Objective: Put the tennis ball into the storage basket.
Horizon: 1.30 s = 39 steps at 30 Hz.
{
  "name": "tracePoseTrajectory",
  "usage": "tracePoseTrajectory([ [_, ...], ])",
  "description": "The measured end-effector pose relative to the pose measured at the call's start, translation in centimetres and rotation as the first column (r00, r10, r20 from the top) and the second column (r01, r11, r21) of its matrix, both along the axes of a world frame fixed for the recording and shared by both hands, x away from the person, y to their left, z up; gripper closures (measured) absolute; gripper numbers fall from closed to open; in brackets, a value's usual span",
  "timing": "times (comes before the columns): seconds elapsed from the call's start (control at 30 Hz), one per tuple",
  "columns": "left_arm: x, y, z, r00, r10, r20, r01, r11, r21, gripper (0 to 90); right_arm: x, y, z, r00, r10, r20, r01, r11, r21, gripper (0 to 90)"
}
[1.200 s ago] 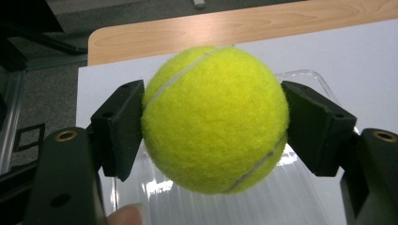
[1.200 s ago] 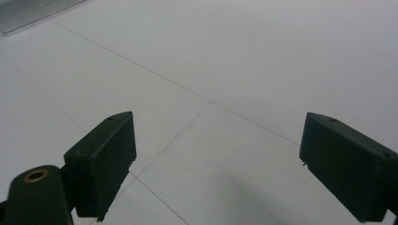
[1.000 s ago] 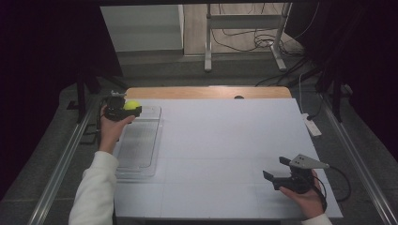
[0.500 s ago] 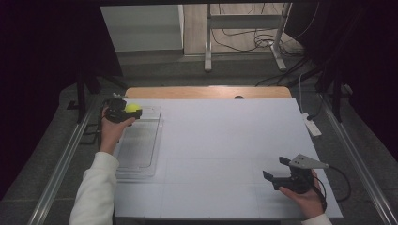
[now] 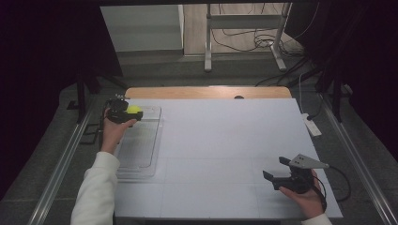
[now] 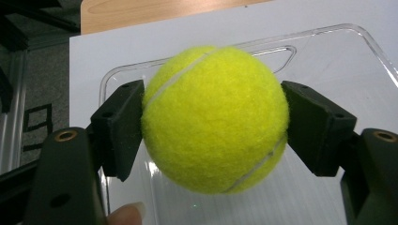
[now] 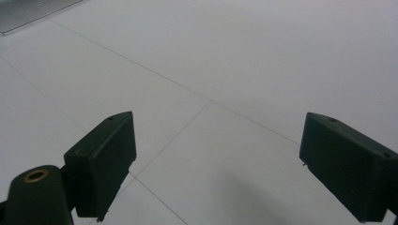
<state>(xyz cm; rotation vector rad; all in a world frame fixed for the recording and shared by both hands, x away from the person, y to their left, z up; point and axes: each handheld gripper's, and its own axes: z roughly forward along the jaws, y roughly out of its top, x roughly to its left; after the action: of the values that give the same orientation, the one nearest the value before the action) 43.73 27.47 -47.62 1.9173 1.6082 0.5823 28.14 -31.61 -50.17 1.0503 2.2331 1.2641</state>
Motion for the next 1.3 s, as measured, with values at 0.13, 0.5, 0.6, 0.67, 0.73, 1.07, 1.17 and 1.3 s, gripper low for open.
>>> tracePoseTrajectory([
  [0.13,0.2,-0.2,-0.4,0.9998,-0.004,-0.020,0.005,0.9998,0.019,26.9,0.0,0.0,0.0,1.0000,0.001,0.000,-0.001,1.000,0.001,11.7],
  [0.5,0.5,-0.2,-1.4,0.9985,0.007,-0.054,-0.004,0.9988,0.049,26.9,0.0,0.0,0.0,1.0000,0.000,-0.001,0.000,1.000,-0.002,11.6],
  [0.6,0.6,-0.3,-1.6,0.9981,0.005,-0.061,-0.002,0.9987,0.052,26.9,0.0,0.0,0.0,1.0000,0.000,-0.002,0.000,1.000,-0.002,11.7],
  [0.67,0.6,-0.4,-1.7,0.9981,0.007,-0.062,-0.004,0.9986,0.052,26.9,0.0,0.0,0.0,1.0000,-0.002,-0.002,0.002,1.000,-0.005,11.7],
  [0.73,0.7,-0.5,-1.8,0.9976,0.006,-0.070,-0.002,0.9984,0.056,26.9,0.0,0.0,-0.1,1.0000,-0.001,-0.002,0.001,1.000,-0.002,11.6],
  [1.07,1.1,-0.8,-2.5,0.9945,0.003,-0.105,0.007,0.9950,0.099,26.8,0.0,0.0,-0.1,1.0000,-0.002,-0.004,0.002,1.000,-0.002,11.6],
  [1.17,1.1,-0.9,-2.7,0.9939,0.002,-0.110,0.010,0.9938,0.110,26.8,0.0,0.0,-0.1,1.0000,-0.003,-0.003,0.003,1.000,-0.003,11.6],
  [1.3,1.2,-1.0,-2.9,0.9929,0.004,-0.119,0.010,0.9928,0.119,26.7,0.0,-0.1,-0.1,1.0000,-0.004,-0.003,0.004,1.000,-0.002,11.6],
])
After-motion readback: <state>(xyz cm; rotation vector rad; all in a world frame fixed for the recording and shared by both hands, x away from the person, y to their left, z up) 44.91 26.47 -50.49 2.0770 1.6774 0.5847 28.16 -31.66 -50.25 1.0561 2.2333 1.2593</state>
